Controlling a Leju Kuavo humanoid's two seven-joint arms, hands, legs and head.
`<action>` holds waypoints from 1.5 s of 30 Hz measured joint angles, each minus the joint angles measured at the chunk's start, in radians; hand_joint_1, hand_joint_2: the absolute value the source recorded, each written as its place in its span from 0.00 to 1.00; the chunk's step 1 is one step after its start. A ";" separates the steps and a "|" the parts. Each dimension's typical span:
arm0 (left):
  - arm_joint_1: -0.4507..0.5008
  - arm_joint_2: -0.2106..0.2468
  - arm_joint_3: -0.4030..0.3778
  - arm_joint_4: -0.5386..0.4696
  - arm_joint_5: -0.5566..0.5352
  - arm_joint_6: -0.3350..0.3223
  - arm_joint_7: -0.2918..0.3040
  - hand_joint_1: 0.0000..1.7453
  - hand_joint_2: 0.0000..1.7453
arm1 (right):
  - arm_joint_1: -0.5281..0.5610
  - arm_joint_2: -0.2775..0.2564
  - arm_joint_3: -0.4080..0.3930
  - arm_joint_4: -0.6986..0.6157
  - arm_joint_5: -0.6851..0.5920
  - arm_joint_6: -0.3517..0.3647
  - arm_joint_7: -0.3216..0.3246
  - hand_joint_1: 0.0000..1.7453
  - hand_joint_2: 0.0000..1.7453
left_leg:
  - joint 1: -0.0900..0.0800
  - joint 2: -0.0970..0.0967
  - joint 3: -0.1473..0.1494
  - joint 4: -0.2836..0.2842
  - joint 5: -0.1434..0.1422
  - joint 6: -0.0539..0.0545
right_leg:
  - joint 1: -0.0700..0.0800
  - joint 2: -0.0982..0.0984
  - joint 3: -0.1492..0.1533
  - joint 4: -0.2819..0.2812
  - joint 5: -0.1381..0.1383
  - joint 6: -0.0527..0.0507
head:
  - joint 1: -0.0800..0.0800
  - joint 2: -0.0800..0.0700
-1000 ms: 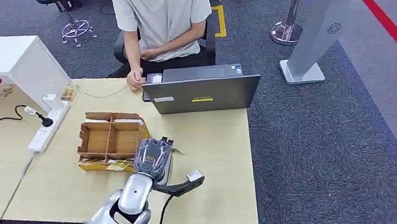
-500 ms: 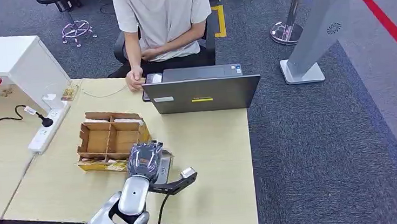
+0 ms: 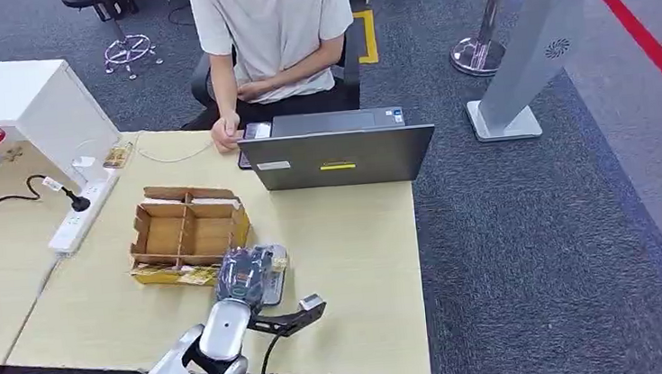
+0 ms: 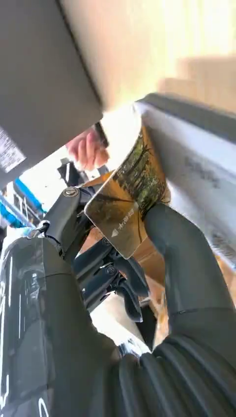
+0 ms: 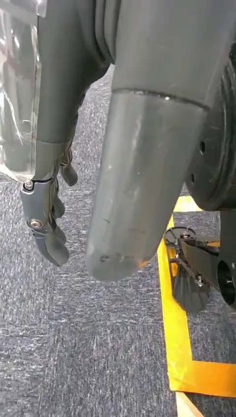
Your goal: Pass the card to the sensor for recognition and then transmit it.
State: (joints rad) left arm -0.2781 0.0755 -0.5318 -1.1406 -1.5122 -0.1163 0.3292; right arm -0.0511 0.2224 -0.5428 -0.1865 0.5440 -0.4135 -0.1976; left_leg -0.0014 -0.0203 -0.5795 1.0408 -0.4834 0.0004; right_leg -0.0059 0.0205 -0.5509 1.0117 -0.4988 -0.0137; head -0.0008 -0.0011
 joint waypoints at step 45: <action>-0.214 0.153 0.382 -0.018 0.004 0.519 -0.151 0.00 1.00 | -0.001 0.000 -0.006 0.000 0.082 0.027 -0.022 0.00 0.00 | 0.002 0.001 -0.005 0.000 0.004 -0.002 | 0.002 0.001 -0.006 0.002 0.004 -0.002 | 0.001 0.000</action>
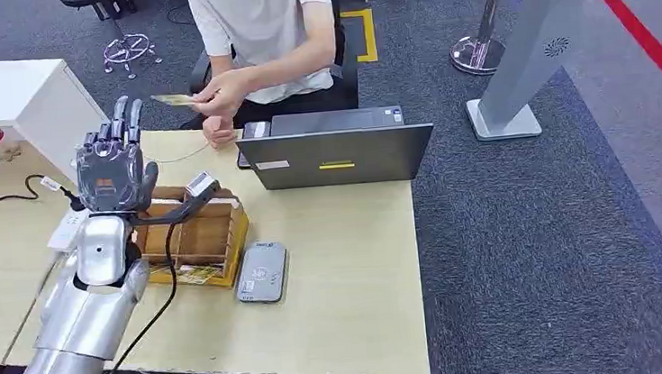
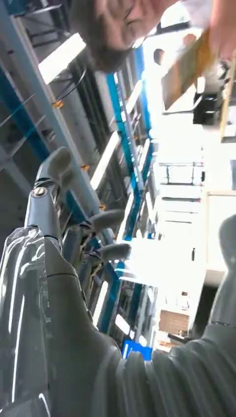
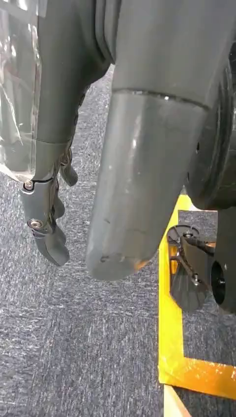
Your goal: Pass the card to the sensor for recognition and then transmit it.
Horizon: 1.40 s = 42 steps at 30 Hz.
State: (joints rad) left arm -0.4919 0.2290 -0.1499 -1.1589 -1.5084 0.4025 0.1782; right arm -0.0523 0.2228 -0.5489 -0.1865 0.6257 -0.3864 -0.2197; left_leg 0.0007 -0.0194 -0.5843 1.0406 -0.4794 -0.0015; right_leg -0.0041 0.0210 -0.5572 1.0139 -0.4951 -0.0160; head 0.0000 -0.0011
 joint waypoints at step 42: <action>0.709 -0.119 0.196 -0.489 0.030 -0.063 -0.125 0.00 1.00 | -0.001 0.023 -0.165 0.000 -0.038 -0.029 -0.022 0.00 0.00 | 0.001 0.001 -0.002 -0.001 -0.003 -0.001 | 0.001 0.000 -0.002 -0.001 -0.002 -0.001 | 0.000 0.000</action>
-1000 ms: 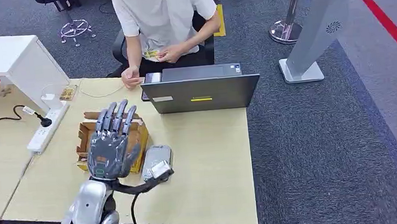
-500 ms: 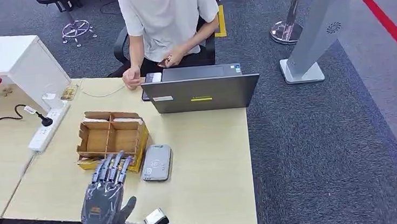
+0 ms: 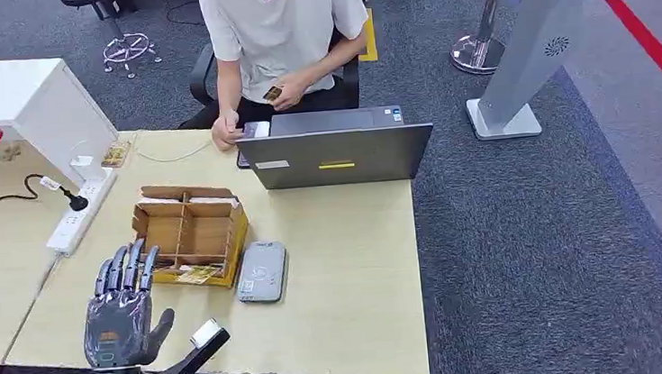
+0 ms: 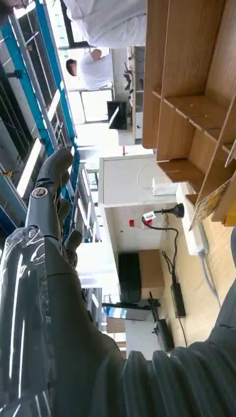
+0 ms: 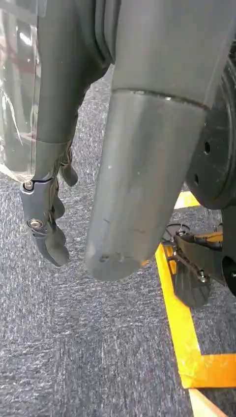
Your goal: Pass the card to the sensor for recognition and then transmit it.
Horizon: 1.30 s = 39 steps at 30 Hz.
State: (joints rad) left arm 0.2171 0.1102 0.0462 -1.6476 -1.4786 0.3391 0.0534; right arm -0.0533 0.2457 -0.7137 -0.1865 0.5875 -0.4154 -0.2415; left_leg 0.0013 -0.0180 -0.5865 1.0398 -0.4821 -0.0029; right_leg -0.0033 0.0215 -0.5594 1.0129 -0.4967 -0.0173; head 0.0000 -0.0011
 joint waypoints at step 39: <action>-0.206 -0.110 -0.006 0.290 -0.005 -0.046 0.018 1.00 1.00 | -0.004 0.000 0.046 0.000 0.063 0.028 0.010 0.00 0.00 | 0.000 0.000 0.000 0.000 0.001 0.000 | 0.000 0.000 0.000 0.000 0.001 0.000 | 0.000 0.000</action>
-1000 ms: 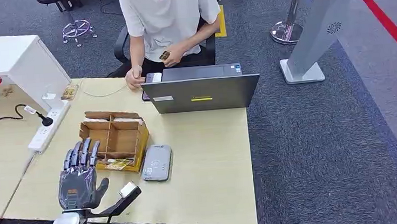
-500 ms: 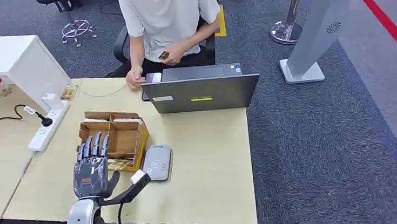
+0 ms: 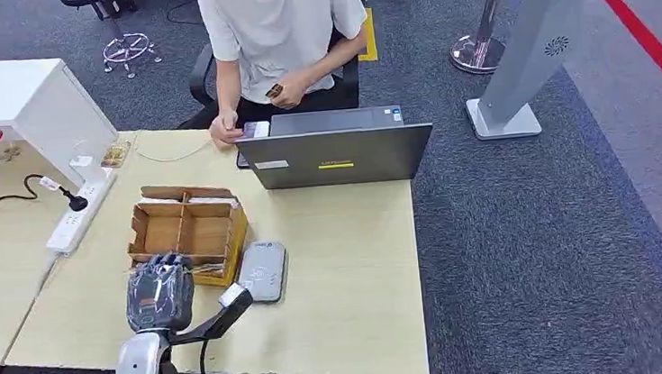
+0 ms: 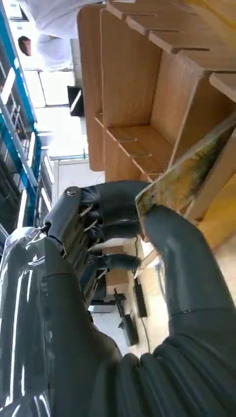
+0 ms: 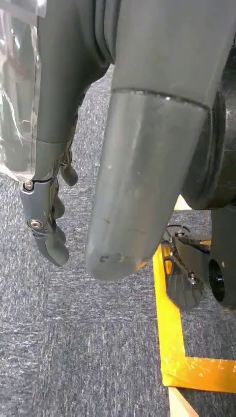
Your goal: Pass the card to the sensor for recognition and then transmit it.
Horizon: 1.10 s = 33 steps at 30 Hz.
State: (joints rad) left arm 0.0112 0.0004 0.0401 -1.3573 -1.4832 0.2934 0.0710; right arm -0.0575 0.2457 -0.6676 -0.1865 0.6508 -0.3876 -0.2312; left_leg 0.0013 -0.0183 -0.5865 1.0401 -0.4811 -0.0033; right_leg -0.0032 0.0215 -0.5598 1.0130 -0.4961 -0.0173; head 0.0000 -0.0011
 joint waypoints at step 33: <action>0.028 0.000 -0.001 -0.116 0.037 0.108 -0.002 1.00 1.00 | 0.000 0.000 -0.006 0.000 -0.001 -0.003 -0.022 0.00 0.00 | 0.000 0.000 0.000 0.000 0.000 0.000 | 0.000 0.000 0.000 0.000 0.000 0.000 | 0.000 0.000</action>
State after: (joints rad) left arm 0.0387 0.0004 0.0389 -1.4729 -1.4466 0.4017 0.0687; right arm -0.0577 0.2457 -0.6733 -0.1865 0.6500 -0.3902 -0.2529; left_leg 0.0014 -0.0184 -0.5865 1.0400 -0.4809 -0.0035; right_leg -0.0032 0.0213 -0.5597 1.0132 -0.4960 -0.0174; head 0.0000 -0.0011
